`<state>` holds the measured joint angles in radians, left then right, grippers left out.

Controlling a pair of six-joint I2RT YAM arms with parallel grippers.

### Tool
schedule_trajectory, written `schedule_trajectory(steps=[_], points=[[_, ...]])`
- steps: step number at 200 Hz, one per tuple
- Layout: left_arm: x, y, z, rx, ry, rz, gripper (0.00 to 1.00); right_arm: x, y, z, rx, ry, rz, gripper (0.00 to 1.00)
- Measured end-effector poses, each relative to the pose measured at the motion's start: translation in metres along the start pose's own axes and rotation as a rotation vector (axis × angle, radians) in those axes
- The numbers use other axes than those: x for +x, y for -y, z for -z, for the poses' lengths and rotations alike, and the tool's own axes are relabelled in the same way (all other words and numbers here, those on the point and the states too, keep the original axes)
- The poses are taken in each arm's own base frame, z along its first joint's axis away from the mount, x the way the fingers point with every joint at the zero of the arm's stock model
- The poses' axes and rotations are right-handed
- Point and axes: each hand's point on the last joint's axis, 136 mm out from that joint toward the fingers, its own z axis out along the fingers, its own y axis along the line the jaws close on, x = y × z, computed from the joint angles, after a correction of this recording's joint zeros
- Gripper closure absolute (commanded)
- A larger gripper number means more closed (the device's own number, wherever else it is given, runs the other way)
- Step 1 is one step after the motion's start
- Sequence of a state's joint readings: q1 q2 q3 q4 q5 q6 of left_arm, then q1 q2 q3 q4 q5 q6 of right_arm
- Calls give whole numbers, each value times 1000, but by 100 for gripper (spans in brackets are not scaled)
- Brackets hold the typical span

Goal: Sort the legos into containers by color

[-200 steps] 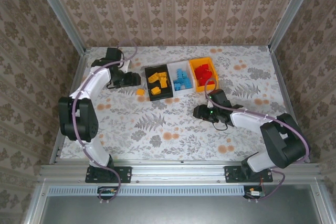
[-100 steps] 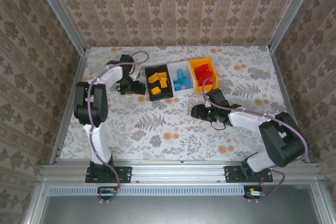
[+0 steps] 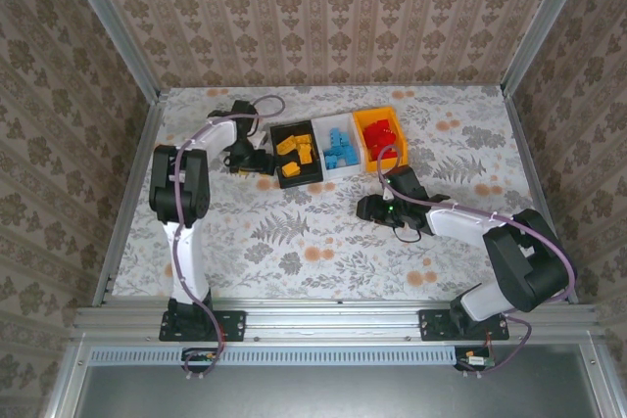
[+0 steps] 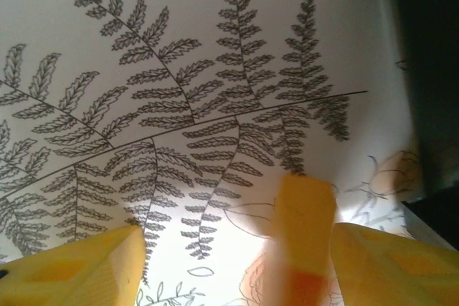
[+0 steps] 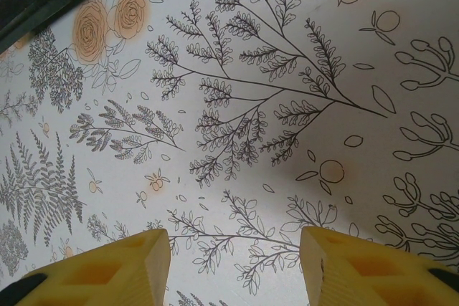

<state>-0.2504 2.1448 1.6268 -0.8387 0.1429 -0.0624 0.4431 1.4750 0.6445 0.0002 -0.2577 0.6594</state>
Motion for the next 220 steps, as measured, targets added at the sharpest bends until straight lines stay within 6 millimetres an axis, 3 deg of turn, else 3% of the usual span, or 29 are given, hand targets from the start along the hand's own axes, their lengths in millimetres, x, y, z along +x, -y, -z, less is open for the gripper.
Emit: schedule_trajectory(steps=[88,125,153,220], points=[[-3,-1,0,-10,-16,-11,35,0,0,0,1,0,0,48],[-3,-6,0,-14,-19,-1,46,0,0,0,1,1,0,48],[-4,-8,0,-18,-16,0,63,0,1,-2,6,-3,-2,48],[-4,-8,0,-8,-14,11,63,1,2,-4,12,-8,-2,48]])
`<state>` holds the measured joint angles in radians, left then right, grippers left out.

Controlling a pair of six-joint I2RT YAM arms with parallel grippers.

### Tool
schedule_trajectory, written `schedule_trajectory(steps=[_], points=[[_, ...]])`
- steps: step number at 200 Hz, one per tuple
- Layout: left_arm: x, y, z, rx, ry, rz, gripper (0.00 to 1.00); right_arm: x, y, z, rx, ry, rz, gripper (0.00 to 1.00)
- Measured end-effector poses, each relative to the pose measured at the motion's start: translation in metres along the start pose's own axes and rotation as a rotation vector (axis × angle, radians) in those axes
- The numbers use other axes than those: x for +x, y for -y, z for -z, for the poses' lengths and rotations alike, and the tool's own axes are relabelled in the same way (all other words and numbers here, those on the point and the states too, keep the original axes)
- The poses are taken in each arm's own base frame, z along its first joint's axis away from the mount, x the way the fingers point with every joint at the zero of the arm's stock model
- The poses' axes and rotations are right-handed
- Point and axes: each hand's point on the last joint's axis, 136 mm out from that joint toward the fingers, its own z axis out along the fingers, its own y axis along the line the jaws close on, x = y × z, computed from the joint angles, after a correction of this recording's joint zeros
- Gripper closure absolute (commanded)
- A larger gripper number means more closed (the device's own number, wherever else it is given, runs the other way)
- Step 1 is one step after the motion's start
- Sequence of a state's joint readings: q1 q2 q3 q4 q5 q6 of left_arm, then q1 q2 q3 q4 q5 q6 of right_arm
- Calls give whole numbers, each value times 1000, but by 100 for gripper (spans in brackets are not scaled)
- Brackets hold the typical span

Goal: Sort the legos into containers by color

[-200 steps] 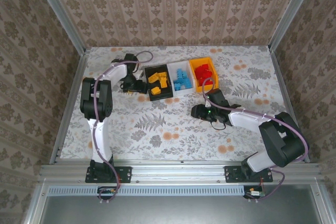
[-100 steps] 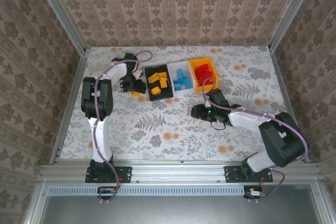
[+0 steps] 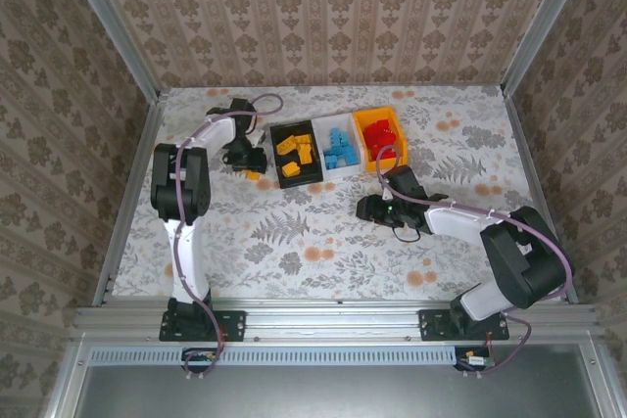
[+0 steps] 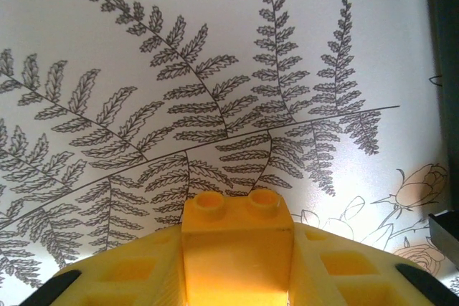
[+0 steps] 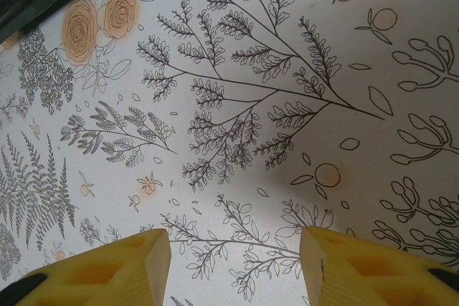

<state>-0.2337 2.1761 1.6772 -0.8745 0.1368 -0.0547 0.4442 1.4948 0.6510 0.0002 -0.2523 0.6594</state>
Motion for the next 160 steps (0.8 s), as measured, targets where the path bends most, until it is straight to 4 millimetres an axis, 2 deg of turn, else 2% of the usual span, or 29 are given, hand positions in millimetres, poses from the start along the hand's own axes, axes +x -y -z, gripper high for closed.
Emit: schedule_trajectory(steps=[40,60,83,107,127,145,160], points=[[5,-1,4,67,19,64,63,-1,0,0,0,3,0,48],[11,2,14,139,32,118,62,-1,-2,0,-2,4,2,48],[1,8,46,255,122,196,62,-2,-4,-1,-4,3,6,48],[-21,16,98,377,277,251,60,-2,-5,-2,-5,1,7,48],[-41,37,138,510,390,268,59,0,-6,-2,-6,-3,13,48],[-57,58,158,616,443,270,59,0,-7,-2,-8,-4,15,48],[-66,75,162,661,443,260,59,0,-8,-2,-8,-4,15,48]])
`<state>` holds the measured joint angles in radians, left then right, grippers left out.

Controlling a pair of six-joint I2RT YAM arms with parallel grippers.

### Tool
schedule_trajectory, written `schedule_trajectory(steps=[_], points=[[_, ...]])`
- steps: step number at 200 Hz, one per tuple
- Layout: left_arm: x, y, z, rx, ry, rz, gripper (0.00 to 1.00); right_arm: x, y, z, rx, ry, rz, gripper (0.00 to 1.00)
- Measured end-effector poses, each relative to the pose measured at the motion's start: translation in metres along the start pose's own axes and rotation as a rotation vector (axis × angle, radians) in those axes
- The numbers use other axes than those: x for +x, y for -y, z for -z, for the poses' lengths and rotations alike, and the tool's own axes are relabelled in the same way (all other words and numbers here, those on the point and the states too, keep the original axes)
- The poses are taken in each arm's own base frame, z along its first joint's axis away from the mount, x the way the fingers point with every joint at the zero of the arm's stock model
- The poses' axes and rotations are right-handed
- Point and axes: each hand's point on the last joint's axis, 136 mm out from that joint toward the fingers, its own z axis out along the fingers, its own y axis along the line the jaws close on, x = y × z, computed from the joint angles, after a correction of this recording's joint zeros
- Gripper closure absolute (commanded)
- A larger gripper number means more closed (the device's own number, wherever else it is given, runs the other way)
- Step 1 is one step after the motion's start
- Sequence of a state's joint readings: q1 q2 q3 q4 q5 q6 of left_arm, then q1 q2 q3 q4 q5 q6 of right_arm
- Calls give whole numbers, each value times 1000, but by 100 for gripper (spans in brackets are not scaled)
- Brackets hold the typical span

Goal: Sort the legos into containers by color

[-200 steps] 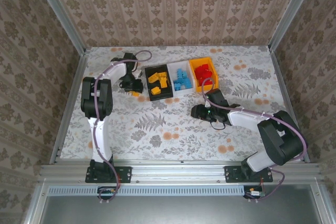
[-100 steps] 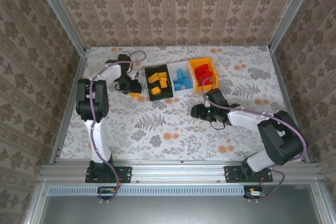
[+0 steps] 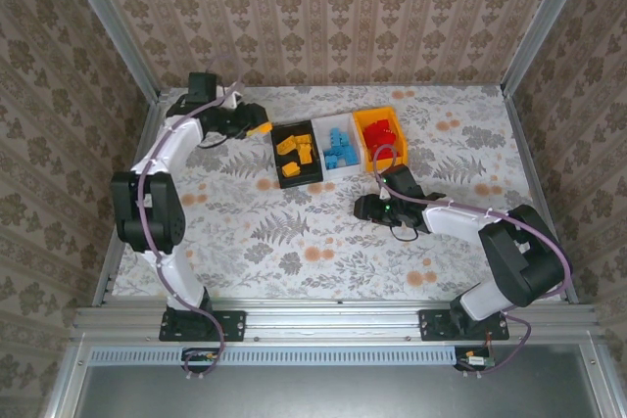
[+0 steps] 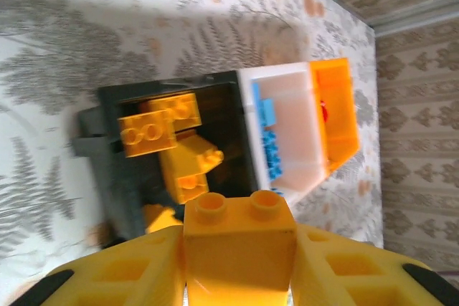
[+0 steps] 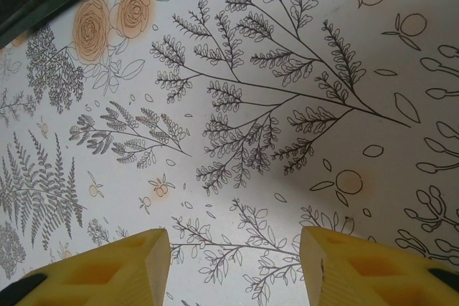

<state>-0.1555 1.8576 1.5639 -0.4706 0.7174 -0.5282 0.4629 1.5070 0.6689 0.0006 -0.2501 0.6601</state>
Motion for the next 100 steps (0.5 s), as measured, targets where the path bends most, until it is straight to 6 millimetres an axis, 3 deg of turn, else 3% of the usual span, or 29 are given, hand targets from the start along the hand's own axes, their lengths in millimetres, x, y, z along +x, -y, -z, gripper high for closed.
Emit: schedule_trajectory(steps=[23,44,69,100], points=[[-3,25,-24,31,-32,-42,58,0,0,0,2,1,0,48],[3,35,-46,21,-69,-71,58,-1,1,0,6,5,0,48],[19,28,-65,-11,-128,-68,57,-2,1,3,8,13,2,48],[25,18,-67,-57,-144,-64,55,-3,0,5,5,22,4,48]])
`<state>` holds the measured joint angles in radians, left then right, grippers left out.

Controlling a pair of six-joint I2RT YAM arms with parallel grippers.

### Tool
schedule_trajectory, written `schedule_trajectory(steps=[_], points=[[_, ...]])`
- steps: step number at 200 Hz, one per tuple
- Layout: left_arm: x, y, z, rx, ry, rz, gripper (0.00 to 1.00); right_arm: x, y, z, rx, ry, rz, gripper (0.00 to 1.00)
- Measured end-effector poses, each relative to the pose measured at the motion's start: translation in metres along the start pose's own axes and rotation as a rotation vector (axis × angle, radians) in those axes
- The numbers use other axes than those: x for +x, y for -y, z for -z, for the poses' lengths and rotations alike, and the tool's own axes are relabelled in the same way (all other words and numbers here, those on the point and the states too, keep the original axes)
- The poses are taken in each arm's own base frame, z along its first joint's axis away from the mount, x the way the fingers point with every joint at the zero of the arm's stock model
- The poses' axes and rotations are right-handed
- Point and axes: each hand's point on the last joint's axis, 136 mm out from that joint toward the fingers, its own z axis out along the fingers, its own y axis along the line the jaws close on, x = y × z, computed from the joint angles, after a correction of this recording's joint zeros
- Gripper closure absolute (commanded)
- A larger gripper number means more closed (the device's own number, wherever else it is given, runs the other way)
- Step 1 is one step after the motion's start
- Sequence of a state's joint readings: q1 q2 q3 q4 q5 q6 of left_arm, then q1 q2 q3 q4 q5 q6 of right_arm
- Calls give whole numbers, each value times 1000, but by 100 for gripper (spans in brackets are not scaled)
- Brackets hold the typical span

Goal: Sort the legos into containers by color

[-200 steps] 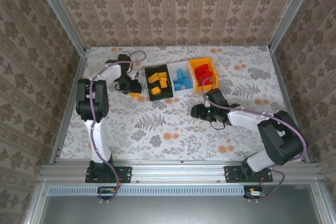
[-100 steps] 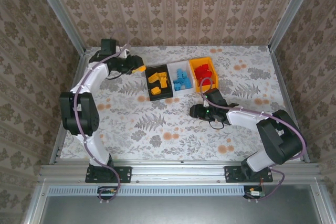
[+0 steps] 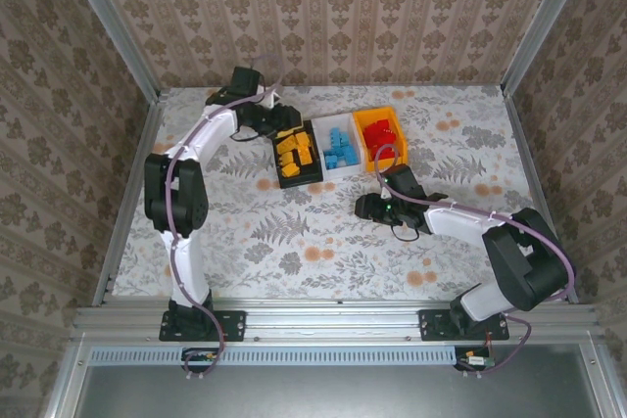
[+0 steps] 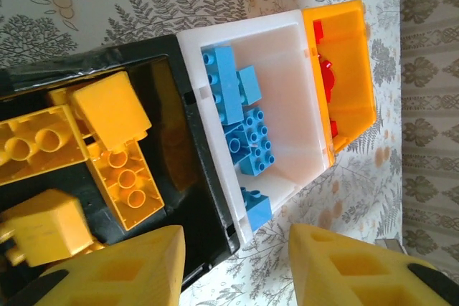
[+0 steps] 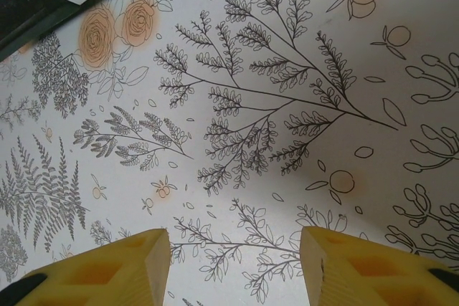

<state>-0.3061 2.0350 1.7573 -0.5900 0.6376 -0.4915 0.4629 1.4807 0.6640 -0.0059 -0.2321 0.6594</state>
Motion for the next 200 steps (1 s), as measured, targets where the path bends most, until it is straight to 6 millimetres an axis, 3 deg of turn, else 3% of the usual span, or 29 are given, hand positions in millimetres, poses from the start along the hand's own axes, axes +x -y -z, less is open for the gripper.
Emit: schedule_trajectory(steps=[63,118,139,147,155,200], points=[[2,-12,5,-34,4,-2,49,0,0,0,-2,1,-6,47],[10,-13,21,-31,30,-1,40,2,-3,-1,-6,-4,-4,47],[12,-8,30,-23,49,-13,27,2,-3,-1,-5,-5,-9,46],[13,-6,33,-18,59,-19,18,2,-3,-1,-5,-5,-9,46],[15,-4,39,-16,73,-31,1,2,-3,-1,-5,-5,-9,46],[24,1,72,-4,149,-48,0,2,-3,-1,-5,-4,-9,44]])
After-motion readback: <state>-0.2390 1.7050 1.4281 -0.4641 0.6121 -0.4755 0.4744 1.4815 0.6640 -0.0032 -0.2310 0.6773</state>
